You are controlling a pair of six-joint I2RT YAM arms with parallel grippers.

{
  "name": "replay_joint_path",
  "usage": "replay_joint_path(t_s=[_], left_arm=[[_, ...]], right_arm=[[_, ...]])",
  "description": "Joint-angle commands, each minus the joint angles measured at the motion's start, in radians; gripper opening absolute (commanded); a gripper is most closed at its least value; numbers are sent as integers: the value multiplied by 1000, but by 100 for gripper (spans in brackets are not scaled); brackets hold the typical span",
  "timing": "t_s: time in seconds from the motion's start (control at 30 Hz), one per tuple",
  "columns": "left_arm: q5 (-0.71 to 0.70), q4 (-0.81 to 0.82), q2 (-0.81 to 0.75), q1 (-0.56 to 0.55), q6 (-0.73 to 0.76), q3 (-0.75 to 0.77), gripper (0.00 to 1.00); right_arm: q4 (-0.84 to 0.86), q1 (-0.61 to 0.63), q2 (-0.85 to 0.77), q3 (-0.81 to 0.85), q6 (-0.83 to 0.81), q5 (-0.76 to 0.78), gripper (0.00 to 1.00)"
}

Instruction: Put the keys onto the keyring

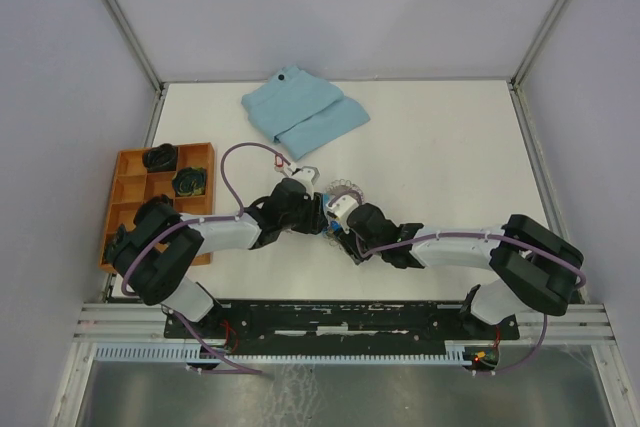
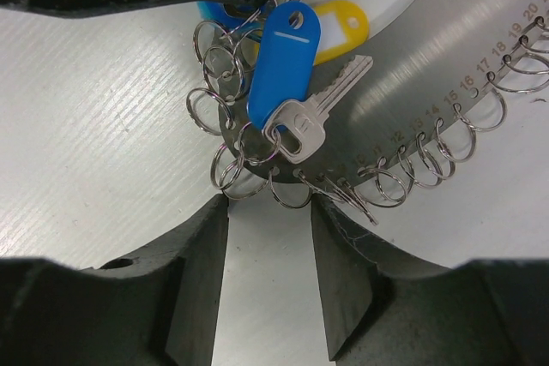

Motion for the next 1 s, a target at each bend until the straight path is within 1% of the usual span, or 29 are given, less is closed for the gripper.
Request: replay_joint_path(t_s=[0.0, 0.17, 0.37, 0.47, 0.53, 0.63, 0.7, 0.73, 0.9, 0.97], left_arm=[[16, 6, -10, -4, -6, -25, 51], [-4, 18, -45, 0, -12, -30, 52], [-14, 28, -135, 22, -26, -55, 55], [-14, 23, -181, 40, -30, -69, 58], [-11, 21, -209, 52, -34, -78, 59], [-1, 19, -244, 76, -40, -91, 61], [12, 22, -260, 90, -47, -101, 62], [18, 25, -268, 97, -51, -107, 62], [45, 33, -296, 115, -68, -126, 66], [60, 40, -297, 120, -73, -130, 66]], right_arm=[[-2, 5, 2, 31, -10, 39, 51], [-31, 4, -38, 31, 9, 59, 53], [-137, 4, -135, 57, 19, 98, 62], [-183, 4, -182, 68, 38, 152, 66], [-224, 3, -202, 84, 47, 190, 71], [-275, 3, -214, 113, 70, 269, 88], [-306, 4, -212, 130, 51, 249, 97], [-304, 5, -213, 129, 46, 239, 100], [-278, 4, -255, 100, 75, 253, 100], [-257, 4, -275, 78, 63, 236, 100]])
